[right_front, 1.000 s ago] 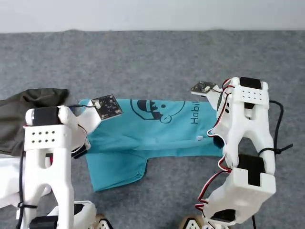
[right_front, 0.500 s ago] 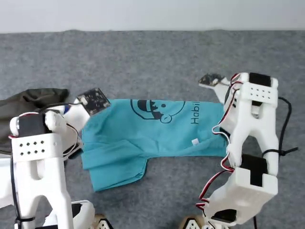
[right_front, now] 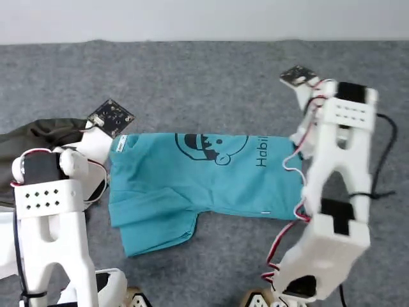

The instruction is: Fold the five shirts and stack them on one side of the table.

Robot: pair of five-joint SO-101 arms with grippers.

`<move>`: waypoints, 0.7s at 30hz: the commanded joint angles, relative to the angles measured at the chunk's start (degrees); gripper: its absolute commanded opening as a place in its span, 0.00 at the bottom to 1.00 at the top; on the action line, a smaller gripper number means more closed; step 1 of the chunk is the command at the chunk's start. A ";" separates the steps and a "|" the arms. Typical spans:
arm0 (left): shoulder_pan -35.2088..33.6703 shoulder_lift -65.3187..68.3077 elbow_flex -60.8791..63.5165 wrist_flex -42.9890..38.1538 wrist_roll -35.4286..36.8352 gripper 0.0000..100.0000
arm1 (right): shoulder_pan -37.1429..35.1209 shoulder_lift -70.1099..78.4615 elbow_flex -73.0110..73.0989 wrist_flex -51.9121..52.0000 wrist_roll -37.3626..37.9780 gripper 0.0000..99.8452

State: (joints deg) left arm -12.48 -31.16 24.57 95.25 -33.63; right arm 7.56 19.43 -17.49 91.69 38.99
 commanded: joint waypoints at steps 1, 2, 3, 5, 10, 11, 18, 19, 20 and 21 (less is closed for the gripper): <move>-0.35 -1.76 -1.89 0.97 3.43 0.03 | -4.09 5.05 -2.99 -6.02 -7.47 0.05; -0.53 -1.76 -1.89 0.97 4.31 0.03 | -5.05 6.20 -3.96 -7.08 -9.93 0.02; -0.62 -1.76 -1.89 0.97 5.10 0.03 | -5.76 7.16 -5.27 -7.25 -12.40 0.00; -0.70 -1.85 -1.89 1.05 6.77 0.03 | -6.73 8.48 -8.09 -6.90 -16.70 0.02; -0.70 -1.85 -1.89 1.14 8.53 0.03 | -7.08 9.54 -13.98 -2.95 -25.85 0.01; -0.70 -1.67 -1.89 1.14 8.53 0.03 | -7.08 9.63 -14.33 -2.24 -27.34 0.01; -0.70 -1.41 0.31 0.62 8.44 0.03 | -6.90 11.47 -14.59 -1.63 -31.74 0.18; -0.70 -1.41 1.01 0.44 8.44 0.03 | -6.55 12.09 -14.59 -1.80 -32.00 0.18; -0.70 -1.41 1.89 -0.18 8.44 0.03 | -6.37 12.97 -14.59 -1.98 -32.00 0.17; -0.70 -1.41 2.77 -0.79 8.44 0.03 | -6.29 13.76 -14.68 -2.07 -32.09 0.17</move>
State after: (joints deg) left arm -12.57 -31.16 26.51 95.69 -25.54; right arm 0.88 32.79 -29.54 89.49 7.78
